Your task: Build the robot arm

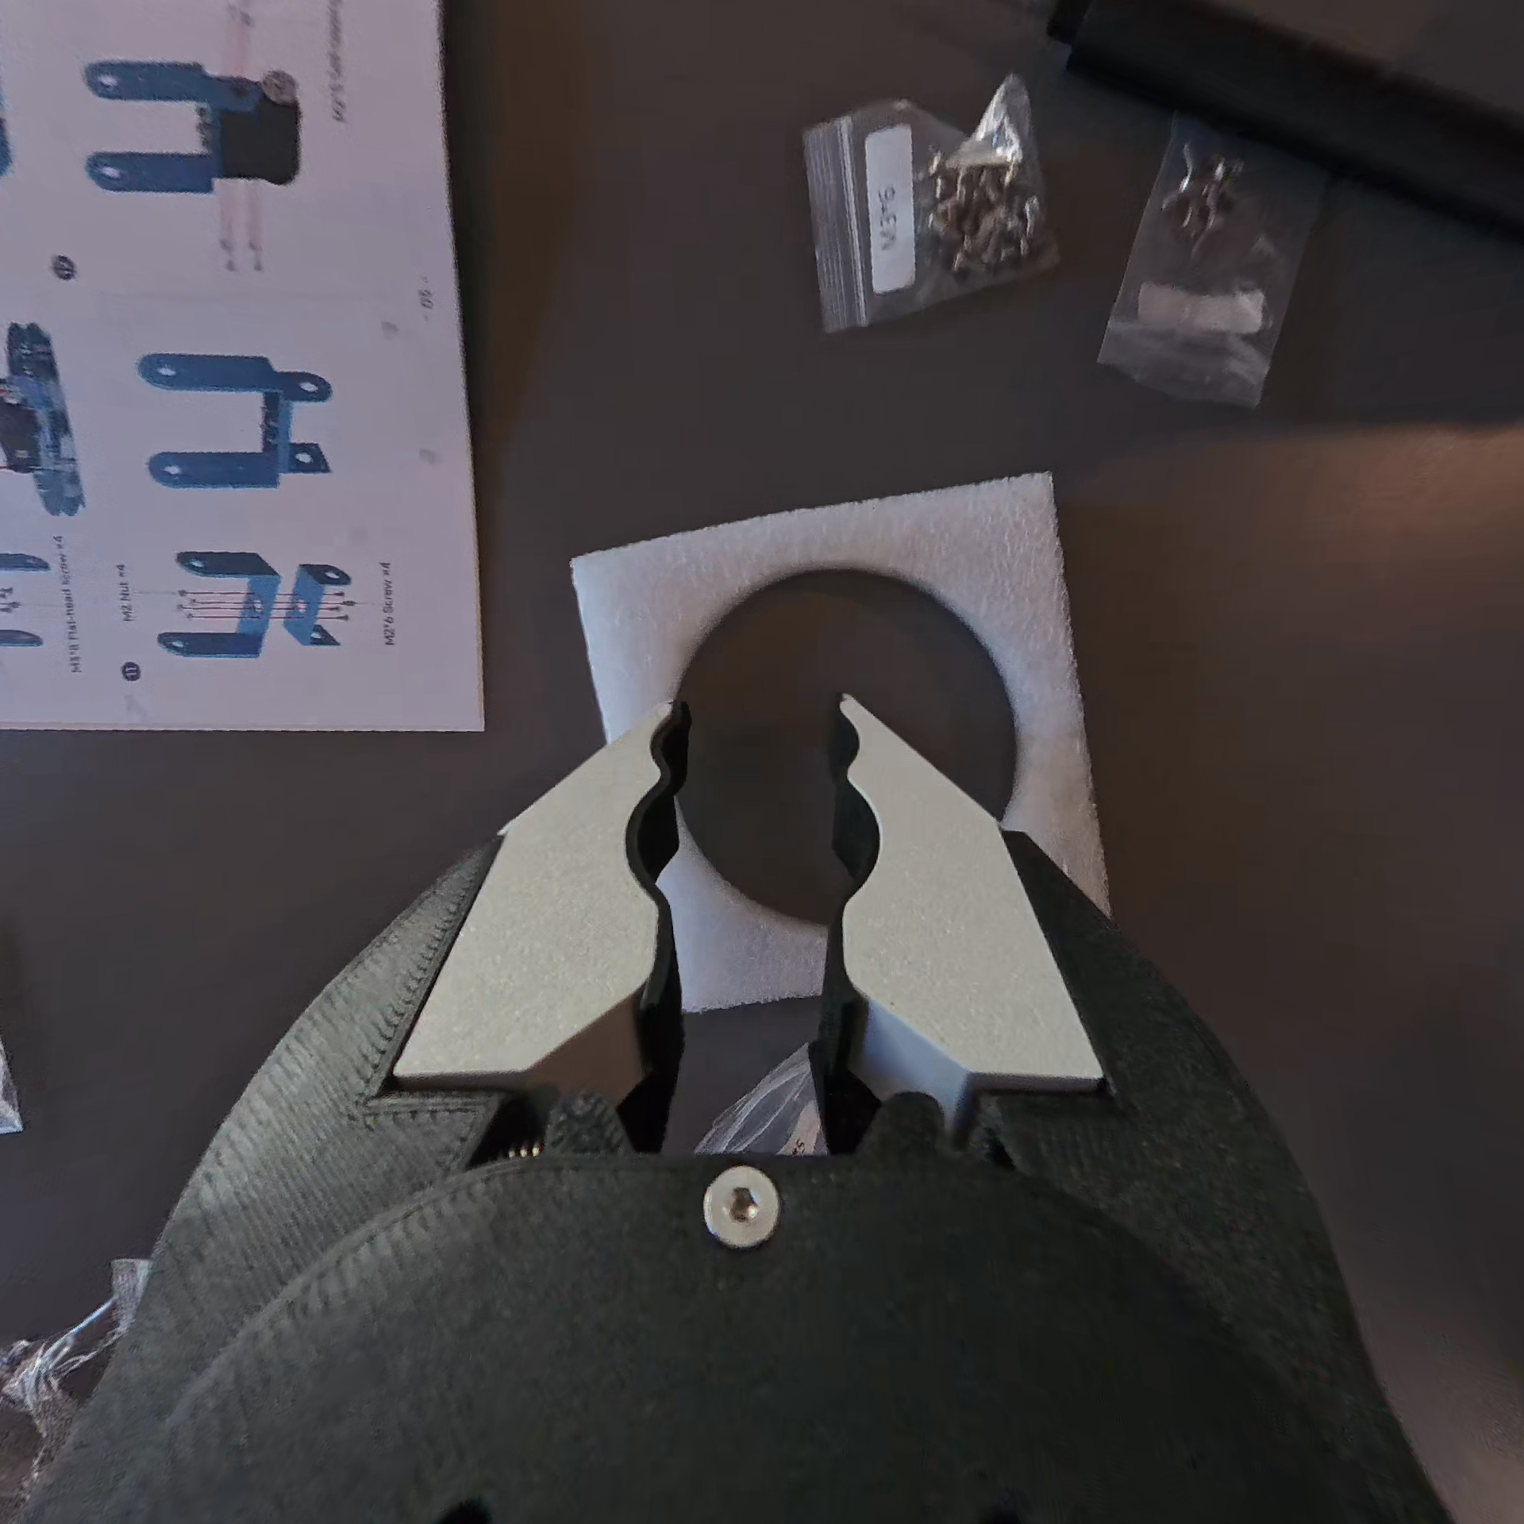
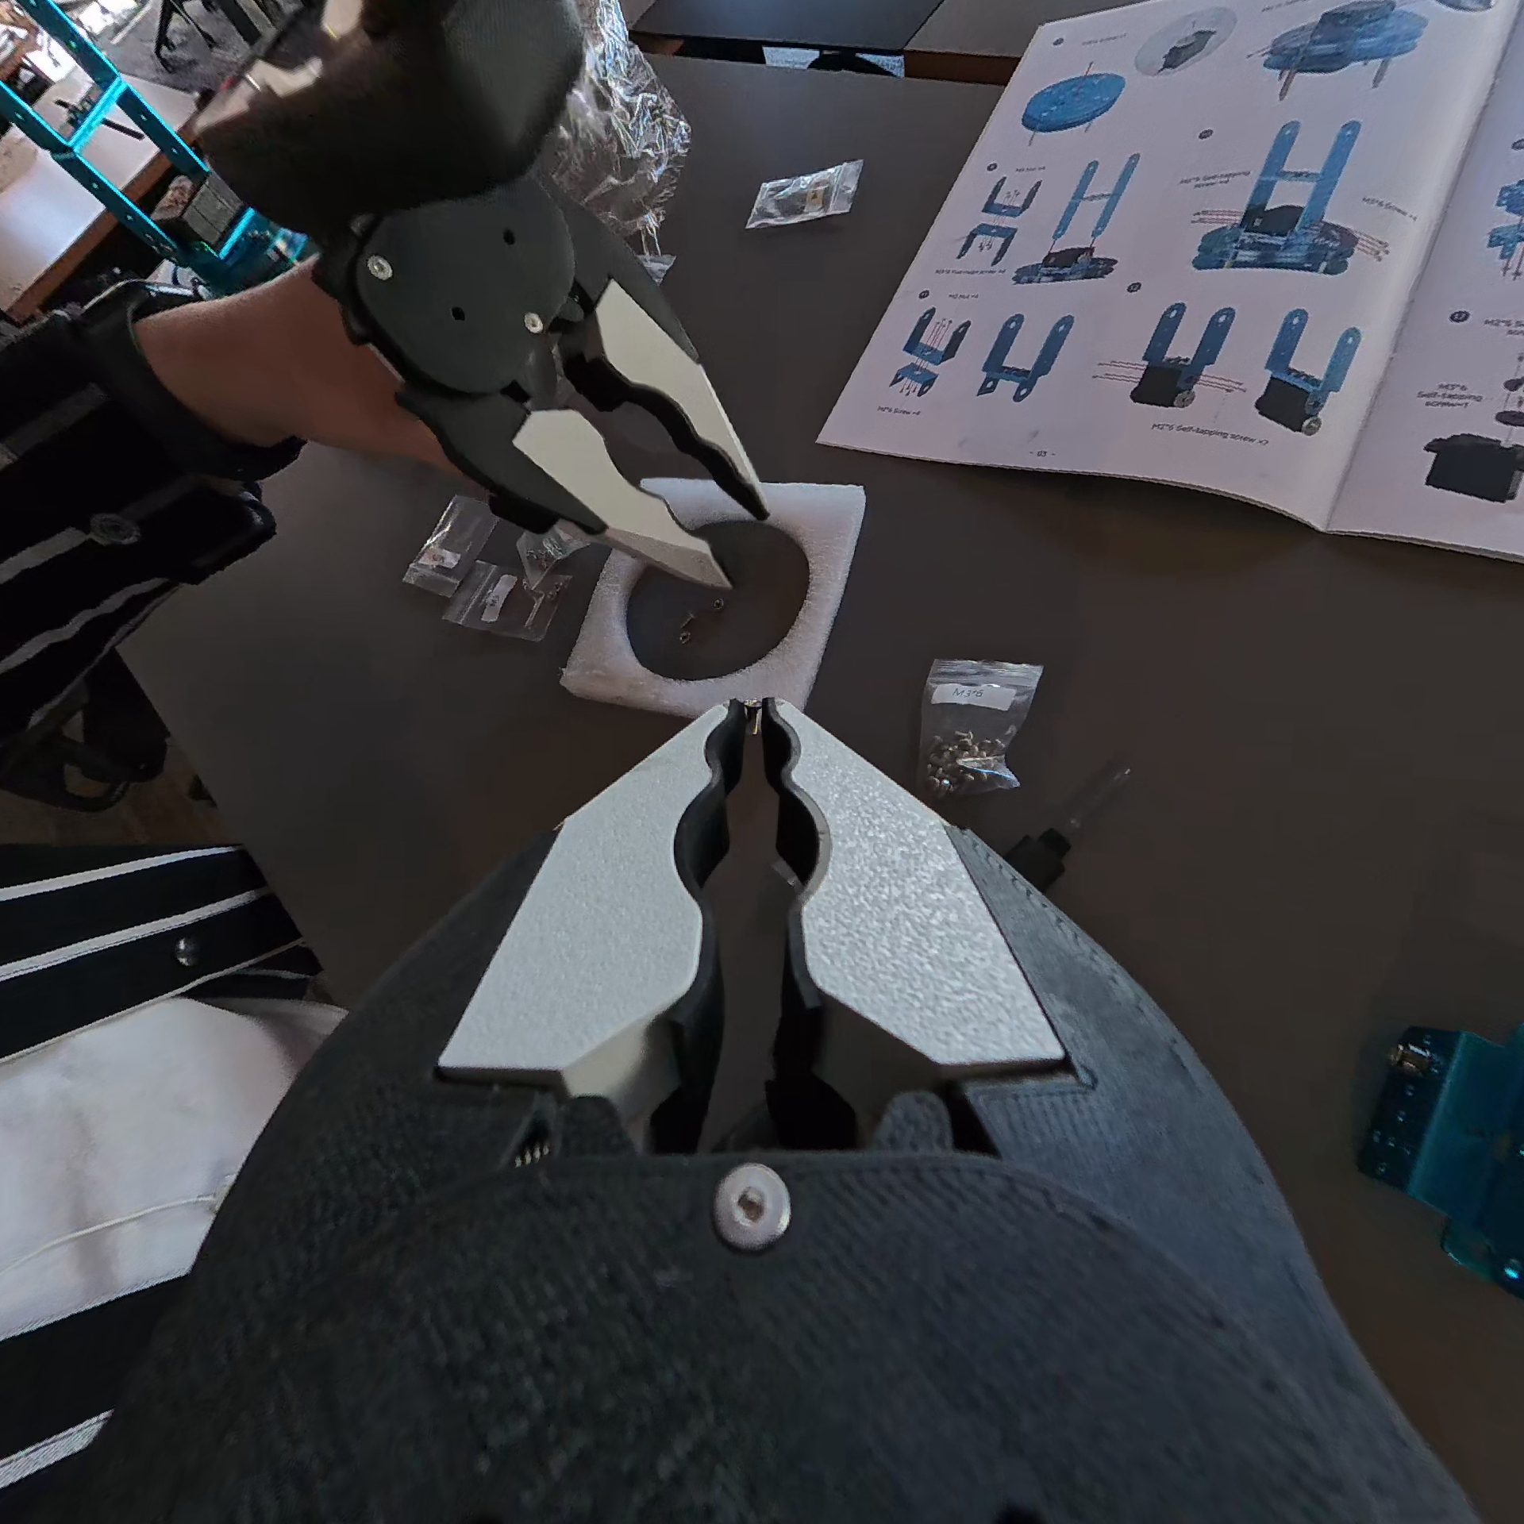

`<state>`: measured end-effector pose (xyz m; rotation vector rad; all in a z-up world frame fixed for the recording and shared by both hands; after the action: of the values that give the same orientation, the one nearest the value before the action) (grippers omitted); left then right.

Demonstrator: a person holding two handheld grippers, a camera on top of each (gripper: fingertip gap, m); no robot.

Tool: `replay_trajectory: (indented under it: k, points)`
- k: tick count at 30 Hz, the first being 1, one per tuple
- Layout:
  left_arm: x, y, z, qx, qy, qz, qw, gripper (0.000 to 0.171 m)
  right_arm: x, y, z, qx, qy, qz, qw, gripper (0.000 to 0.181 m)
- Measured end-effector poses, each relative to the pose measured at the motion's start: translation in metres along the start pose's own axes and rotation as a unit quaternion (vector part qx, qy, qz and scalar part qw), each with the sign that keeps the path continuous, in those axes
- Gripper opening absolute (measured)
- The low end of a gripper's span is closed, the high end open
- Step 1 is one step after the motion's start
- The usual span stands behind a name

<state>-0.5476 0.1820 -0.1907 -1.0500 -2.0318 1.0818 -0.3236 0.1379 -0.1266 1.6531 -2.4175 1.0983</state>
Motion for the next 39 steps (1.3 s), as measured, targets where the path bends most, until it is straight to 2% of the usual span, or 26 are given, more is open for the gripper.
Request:
replay_trajectory:
  k: [3,6,12,16,20,22,26,30,35,37,39]
  points:
    - [-0.004,-0.005,0.004,-0.009,0.013,0.022,1.0,0.02,0.0,-0.001,0.002,-0.001,0.003,-0.002,1.0,0.004]
    - [-0.01,-0.002,0.009,0.009,0.039,0.021,0.999,0.017,-0.001,-0.001,0.003,-0.003,0.006,-0.003,1.0,0.004]
    - [-0.014,0.004,0.009,0.032,0.03,0.03,0.999,0.018,0.001,-0.002,0.005,-0.002,0.004,-0.002,1.0,0.004]
    - [-0.016,0.006,0.008,0.029,0.03,0.022,0.999,0.017,0.002,-0.006,0.007,-0.007,0.007,0.001,1.0,0.004]
    - [-0.019,0.006,0.009,0.023,0.044,0.002,0.999,0.004,0.002,-0.011,0.011,-0.011,0.011,0.006,1.0,0.004]
    - [-0.021,0.006,0.01,0.015,0.051,-0.005,0.999,0.003,0.003,-0.013,0.013,-0.012,0.013,0.009,1.0,0.004]
    - [-0.015,0.001,0.014,-0.001,0.024,-0.009,1.0,0.0,0.006,-0.019,0.016,-0.015,0.014,0.016,1.0,0.004]
    - [-0.006,-0.018,0.013,-0.041,0.014,-0.022,0.999,0.0,0.006,-0.029,0.02,-0.016,0.009,0.038,0.999,0.004]
    - [0.0,-0.028,0.019,-0.054,-0.015,-0.023,0.998,0.002,0.0,-0.043,0.024,-0.001,-0.002,0.026,1.0,0.004]
    - [-0.004,-0.03,0.023,-0.029,-0.035,-0.001,0.999,0.022,-0.005,-0.05,0.021,0.003,-0.013,0.028,1.0,0.004]
    - [-0.011,-0.029,0.023,0.026,-0.057,0.023,0.998,0.023,-0.01,-0.054,0.018,0.004,-0.017,0.023,1.0,0.003]
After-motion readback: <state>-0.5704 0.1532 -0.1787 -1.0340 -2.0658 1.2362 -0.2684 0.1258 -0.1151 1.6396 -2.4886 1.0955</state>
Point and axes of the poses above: each gripper's, where its closed fingertips meet, y out along the fingers, z out of its underside, x = y × z across the jaws, the point moved 10 cm from there along -y, back along the fingers, and after that the axes turned 8 degrees about -z, right-handed, at the moved point
